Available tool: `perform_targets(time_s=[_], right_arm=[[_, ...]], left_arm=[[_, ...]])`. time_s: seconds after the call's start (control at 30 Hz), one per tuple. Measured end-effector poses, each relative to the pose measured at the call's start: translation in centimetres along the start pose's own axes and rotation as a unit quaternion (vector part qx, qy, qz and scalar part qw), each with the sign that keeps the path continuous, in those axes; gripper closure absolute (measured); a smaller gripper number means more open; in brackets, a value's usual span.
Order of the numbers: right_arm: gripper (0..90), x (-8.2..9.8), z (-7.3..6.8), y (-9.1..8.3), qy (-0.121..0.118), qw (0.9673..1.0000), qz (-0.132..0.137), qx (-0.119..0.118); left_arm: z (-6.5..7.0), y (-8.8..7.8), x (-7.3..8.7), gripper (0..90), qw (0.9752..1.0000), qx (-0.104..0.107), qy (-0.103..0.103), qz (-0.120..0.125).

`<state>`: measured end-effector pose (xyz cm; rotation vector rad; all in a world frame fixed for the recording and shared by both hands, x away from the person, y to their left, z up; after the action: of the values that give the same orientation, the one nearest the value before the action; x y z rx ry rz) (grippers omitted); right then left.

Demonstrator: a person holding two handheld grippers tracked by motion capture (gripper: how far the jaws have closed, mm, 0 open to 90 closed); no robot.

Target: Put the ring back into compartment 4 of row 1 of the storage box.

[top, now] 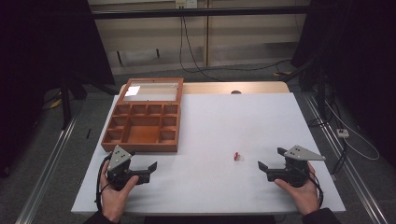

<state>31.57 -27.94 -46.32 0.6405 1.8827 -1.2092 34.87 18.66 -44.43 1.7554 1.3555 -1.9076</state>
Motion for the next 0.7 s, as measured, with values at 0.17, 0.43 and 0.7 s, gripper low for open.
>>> perform_targets(time_s=[0.17, 0.43, 0.7], right_arm=[[6.9, 0.0, -0.2, 0.1, -0.001, 0.9999, -0.006, -0.01], [9.7, -0.2, -0.6, 0.0, -0.011, 0.9998, -0.013, -0.014], [15.4, -0.3, -1.5, 0.8, -0.024, 0.9986, -0.028, -0.037]], left_arm=[[0.0, 0.2, 0.0, 4.6, 1.0, 0.003, -0.001, -0.004], [0.0, 0.2, 0.1, 4.7, 1.0, 0.003, -0.005, -0.003], [0.0, 0.3, 0.1, 4.7, 1.0, 0.007, -0.003, -0.006]])
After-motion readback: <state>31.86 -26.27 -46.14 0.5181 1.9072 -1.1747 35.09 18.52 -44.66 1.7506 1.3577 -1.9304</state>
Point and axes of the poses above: each handheld gripper's, and its own axes: y roughly forward along the jaws, x roughly out of its underside, z roughly to its right, the point moved 4 cm from there along y, roughly forward along the jaws, and after that the axes turned 13 degrees about y, right-handed, at the moved point
